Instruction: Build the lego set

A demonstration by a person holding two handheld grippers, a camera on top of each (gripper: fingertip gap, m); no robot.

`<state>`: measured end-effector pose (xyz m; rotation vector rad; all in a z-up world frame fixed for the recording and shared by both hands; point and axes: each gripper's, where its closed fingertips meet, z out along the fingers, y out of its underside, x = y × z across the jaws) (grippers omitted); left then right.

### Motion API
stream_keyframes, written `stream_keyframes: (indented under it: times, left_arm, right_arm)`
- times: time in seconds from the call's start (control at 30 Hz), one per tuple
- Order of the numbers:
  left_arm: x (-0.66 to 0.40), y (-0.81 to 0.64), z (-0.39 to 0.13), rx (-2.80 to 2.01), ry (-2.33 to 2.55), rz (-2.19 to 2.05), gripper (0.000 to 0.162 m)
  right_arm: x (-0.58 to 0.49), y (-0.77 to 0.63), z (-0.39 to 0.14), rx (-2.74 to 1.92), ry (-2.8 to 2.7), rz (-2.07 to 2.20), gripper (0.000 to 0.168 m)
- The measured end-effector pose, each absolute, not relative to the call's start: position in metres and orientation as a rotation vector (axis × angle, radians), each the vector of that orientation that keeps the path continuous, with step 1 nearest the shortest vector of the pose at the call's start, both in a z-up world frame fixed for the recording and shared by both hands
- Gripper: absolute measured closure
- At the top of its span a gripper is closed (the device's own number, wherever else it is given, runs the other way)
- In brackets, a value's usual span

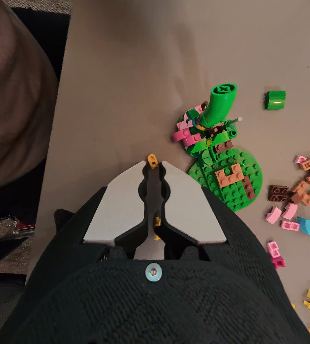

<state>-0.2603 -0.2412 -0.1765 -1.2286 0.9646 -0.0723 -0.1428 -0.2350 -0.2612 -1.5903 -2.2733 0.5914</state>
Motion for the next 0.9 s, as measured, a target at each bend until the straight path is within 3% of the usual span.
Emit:
stream_keyframes:
  times: [0.2, 0.53, 0.9]
  left_arm:
    - [-0.262, -0.24, -0.176, -1.248, 0.944, -0.111, 0.145]
    - [-0.271, -0.236, -0.169, -1.227, 0.891, -0.051, 0.145]
    - [-0.261, -0.238, -0.174, -1.139, 1.006, 0.176, 0.145]
  right_arm:
    - [-0.147, -0.239, -0.252, -1.596, -2.26, 0.576, 0.162]
    - [-0.209, -0.236, -0.18, -1.457, -2.206, 0.456, 0.163]
    - [-0.243, -0.241, -0.18, -1.643, -2.422, 0.611, 0.162]
